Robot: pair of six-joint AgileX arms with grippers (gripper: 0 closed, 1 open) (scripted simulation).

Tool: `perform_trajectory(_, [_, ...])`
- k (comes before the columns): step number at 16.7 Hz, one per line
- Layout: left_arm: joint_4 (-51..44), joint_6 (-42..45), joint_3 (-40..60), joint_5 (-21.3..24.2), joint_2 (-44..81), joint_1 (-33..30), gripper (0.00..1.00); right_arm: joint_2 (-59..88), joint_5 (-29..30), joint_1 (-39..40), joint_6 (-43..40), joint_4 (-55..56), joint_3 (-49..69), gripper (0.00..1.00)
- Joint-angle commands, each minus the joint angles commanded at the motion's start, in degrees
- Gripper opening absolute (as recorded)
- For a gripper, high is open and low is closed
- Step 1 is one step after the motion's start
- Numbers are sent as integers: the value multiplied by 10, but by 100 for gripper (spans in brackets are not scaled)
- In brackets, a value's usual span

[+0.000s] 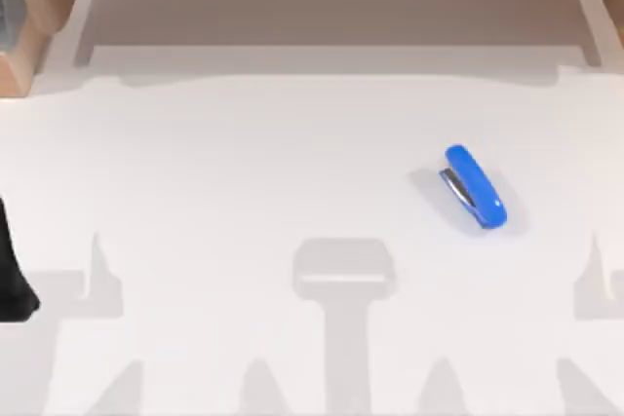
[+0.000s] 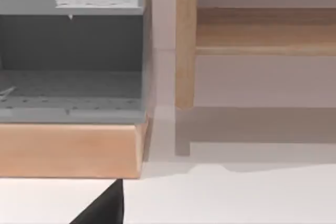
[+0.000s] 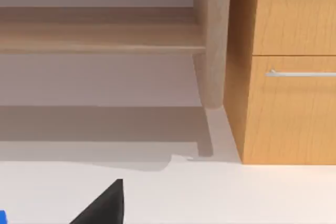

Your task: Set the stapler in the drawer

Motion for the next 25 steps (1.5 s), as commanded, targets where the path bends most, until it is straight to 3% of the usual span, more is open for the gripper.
perform_trajectory(4, [0, 0, 0, 0, 0, 0, 100, 16, -6, -4, -15, 16, 15, 100])
perform_trajectory(9, [0, 0, 0, 0, 0, 0, 100, 160, -51, -30, -122, 126, 113, 100])
perform_trajectory(19, [0, 0, 0, 0, 0, 0, 100, 766, -185, -122, -501, 442, 396, 100])
perform_trajectory(25, [0, 0, 0, 0, 0, 0, 100, 1119, -232, -202, -740, 604, 546, 100])
